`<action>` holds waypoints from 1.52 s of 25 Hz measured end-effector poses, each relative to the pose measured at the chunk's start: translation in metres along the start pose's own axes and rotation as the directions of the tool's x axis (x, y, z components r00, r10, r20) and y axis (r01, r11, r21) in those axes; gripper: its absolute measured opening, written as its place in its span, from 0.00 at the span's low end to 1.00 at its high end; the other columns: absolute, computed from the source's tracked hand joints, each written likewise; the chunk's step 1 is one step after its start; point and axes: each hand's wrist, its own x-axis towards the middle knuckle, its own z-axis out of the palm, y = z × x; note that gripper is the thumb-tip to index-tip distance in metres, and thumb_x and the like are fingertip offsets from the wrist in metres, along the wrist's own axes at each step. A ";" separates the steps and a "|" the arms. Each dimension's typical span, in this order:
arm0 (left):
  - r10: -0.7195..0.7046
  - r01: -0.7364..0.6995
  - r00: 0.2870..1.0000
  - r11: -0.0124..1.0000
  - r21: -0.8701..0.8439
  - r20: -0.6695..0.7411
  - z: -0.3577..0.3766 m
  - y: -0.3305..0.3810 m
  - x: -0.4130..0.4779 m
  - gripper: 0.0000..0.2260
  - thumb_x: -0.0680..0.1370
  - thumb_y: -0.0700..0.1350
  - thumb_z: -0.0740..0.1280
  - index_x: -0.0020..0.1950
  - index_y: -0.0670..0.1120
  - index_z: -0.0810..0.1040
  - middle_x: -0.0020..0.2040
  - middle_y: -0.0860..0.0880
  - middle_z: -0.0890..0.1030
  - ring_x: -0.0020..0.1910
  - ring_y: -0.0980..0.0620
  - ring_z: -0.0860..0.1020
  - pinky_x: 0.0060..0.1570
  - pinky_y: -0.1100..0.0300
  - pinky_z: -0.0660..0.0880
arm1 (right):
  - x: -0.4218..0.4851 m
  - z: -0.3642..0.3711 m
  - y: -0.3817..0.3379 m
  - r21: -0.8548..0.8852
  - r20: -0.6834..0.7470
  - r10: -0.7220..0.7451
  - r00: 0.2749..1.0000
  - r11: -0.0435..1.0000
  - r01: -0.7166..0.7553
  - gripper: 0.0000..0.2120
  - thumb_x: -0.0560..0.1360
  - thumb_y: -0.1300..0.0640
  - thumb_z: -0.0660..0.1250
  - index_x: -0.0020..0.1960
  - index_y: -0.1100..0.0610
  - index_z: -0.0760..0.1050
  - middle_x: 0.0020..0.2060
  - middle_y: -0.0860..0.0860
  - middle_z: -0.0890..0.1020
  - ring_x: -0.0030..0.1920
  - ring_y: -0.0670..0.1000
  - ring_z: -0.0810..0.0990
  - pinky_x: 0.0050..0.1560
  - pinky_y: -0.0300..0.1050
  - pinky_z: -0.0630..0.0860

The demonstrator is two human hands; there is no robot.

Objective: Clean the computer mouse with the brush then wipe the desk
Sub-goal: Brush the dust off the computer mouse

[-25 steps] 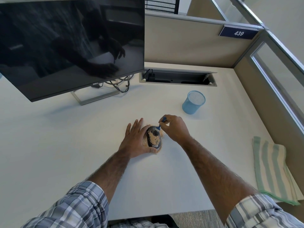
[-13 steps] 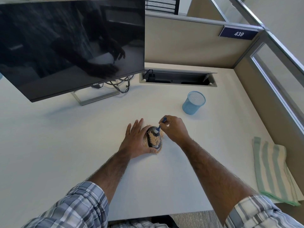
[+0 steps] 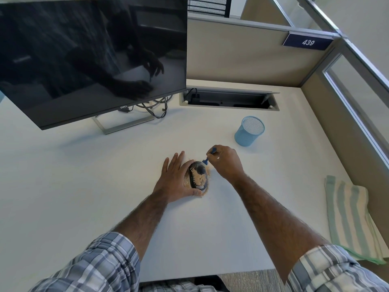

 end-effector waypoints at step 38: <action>0.002 -0.002 1.000 1.000 -0.006 -0.002 -0.001 0.001 -0.001 0.52 0.63 0.80 0.64 0.80 0.59 0.52 0.85 0.49 0.41 0.82 0.50 0.36 0.79 0.45 0.36 | 0.005 0.004 -0.010 -0.126 0.023 0.072 0.997 0.990 -0.069 0.09 0.73 0.54 0.62 0.44 0.53 0.81 0.38 0.48 0.83 0.41 0.56 0.81 0.46 0.52 0.82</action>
